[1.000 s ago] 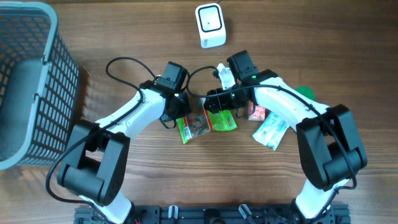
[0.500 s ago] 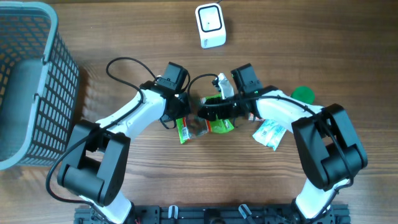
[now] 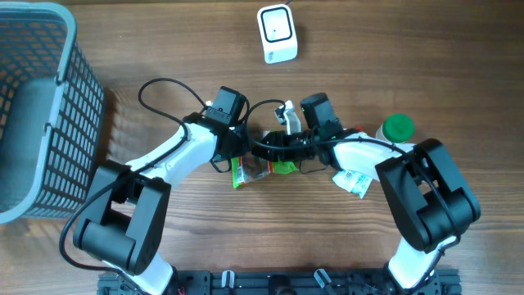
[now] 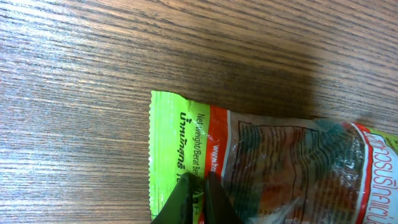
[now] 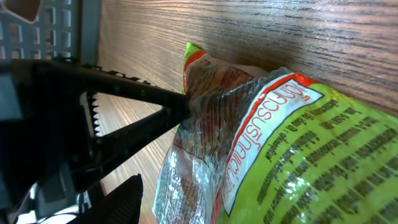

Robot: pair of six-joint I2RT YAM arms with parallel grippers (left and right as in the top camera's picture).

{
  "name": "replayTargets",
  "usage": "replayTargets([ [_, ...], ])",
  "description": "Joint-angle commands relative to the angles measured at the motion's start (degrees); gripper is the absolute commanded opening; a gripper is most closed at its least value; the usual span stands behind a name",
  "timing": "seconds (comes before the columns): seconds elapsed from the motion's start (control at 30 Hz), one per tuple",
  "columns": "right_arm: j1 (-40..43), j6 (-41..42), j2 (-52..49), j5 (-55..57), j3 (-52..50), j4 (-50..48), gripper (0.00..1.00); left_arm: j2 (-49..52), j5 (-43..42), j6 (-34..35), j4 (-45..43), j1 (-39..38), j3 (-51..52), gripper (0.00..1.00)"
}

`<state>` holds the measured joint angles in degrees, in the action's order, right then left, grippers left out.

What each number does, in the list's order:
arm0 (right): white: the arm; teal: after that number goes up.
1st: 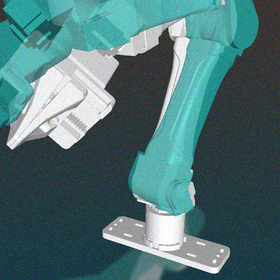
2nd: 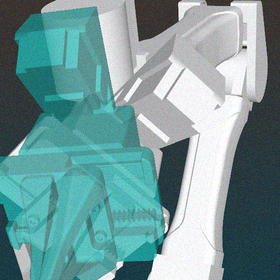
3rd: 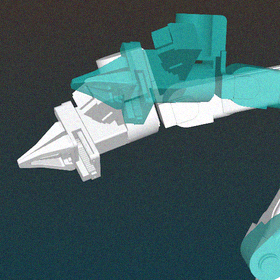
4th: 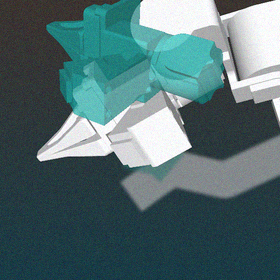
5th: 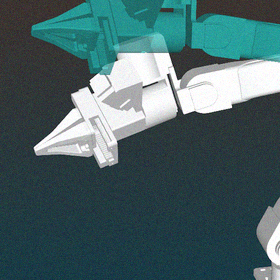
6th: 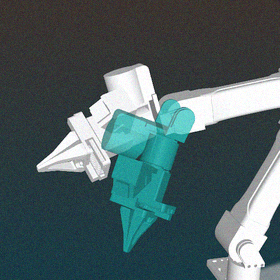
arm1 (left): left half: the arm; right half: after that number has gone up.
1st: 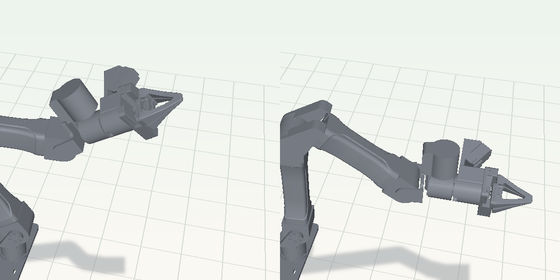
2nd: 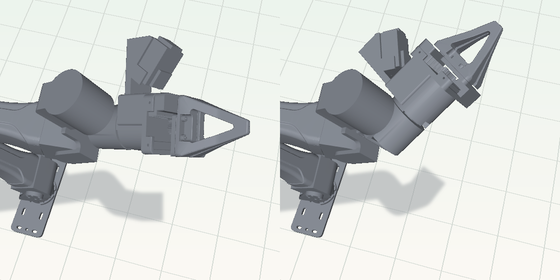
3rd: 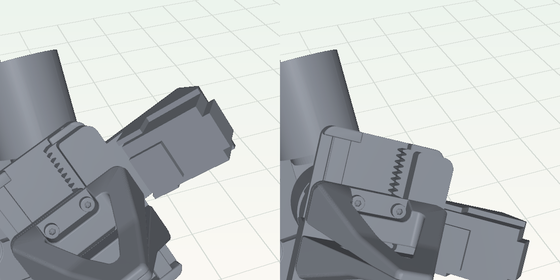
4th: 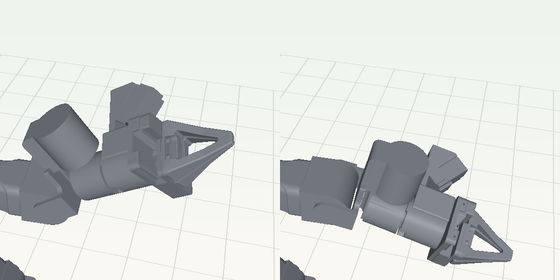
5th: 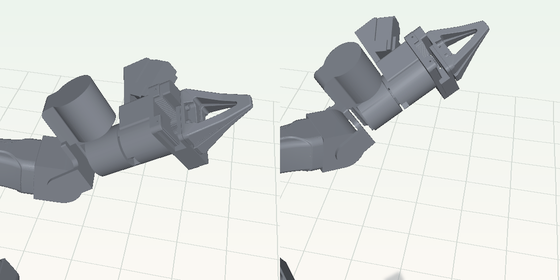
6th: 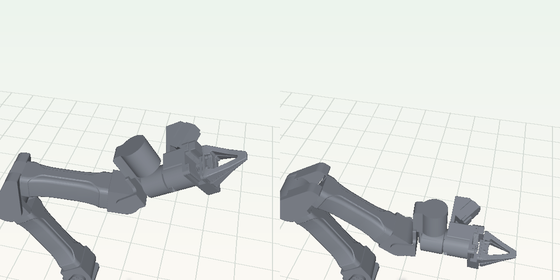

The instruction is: Scan the item barcode

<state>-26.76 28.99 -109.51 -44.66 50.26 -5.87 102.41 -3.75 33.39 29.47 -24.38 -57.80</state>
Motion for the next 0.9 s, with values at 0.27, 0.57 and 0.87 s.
replayTargets([
  [0.27,-4.59,2.49,-0.96,5.2,-0.04,-1.64,0.25,2.4,1.2,0.55,0.04,-0.63,2.73,0.04],
  [0.57,-4.57,0.57,-0.96,7.82,-0.04,0.09,0.04,-2.49,-0.81,0.52,5.57,4.63,-0.39,0.04],
  [0.87,-4.57,1.18,-0.96,7.8,-0.04,0.76,0.08,0.26,-3.96,0.52,8.44,3.63,1.38,0.04],
])
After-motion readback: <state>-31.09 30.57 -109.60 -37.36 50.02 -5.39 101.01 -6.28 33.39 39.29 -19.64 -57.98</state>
